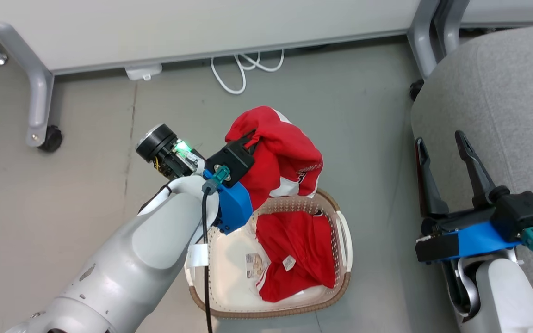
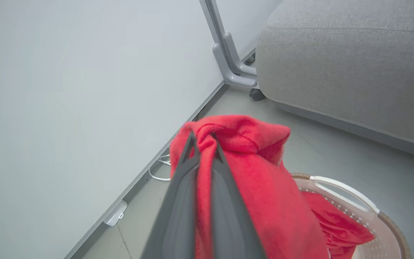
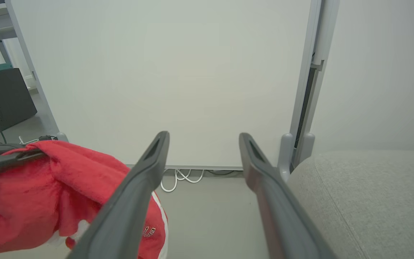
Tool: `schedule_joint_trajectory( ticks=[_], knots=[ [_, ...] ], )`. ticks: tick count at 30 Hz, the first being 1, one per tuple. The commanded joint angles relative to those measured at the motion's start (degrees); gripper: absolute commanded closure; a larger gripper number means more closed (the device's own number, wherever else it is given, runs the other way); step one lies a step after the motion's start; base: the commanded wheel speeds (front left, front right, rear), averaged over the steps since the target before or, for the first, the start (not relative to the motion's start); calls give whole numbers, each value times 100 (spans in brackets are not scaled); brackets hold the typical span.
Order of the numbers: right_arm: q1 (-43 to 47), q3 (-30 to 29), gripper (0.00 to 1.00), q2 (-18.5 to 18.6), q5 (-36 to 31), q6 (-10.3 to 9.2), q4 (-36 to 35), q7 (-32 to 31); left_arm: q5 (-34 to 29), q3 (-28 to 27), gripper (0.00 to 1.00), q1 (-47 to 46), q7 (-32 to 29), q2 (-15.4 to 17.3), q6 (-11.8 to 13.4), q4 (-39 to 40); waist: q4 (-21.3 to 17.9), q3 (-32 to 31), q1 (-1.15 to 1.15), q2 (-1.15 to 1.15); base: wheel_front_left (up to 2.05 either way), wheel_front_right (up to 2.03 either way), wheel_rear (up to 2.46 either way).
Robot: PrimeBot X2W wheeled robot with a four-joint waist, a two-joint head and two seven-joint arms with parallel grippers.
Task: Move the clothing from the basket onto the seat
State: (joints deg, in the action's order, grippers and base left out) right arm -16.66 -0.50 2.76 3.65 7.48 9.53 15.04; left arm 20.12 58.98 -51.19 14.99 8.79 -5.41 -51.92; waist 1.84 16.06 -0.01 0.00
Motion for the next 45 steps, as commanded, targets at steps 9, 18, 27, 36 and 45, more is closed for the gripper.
schedule_joint_trajectory(
  ticks=[9,18,27,36,45],
  knots=[
    [476,24,0,21,55,3,103,22,94,-814,100,360,29,176,199,886,11,-721,1,0,0,0,0],
    [791,23,0,22,123,3,130,22,-36,-1158,100,699,28,174,193,1424,87,-1095,1,0,0,0,0],
    [871,25,0,22,186,3,138,22,-122,-1297,100,910,29,117,179,1703,149,-1186,1,0,0,0,0],
    [833,115,0,22,136,3,146,22,-215,-1323,100,935,28,94,144,1774,164,-1188,1,0,0,0,0],
    [416,599,0,83,-97,3,214,22,-297,-1353,100,826,29,62,104,1807,156,-1102,1,0,0,0,0]
  ],
)
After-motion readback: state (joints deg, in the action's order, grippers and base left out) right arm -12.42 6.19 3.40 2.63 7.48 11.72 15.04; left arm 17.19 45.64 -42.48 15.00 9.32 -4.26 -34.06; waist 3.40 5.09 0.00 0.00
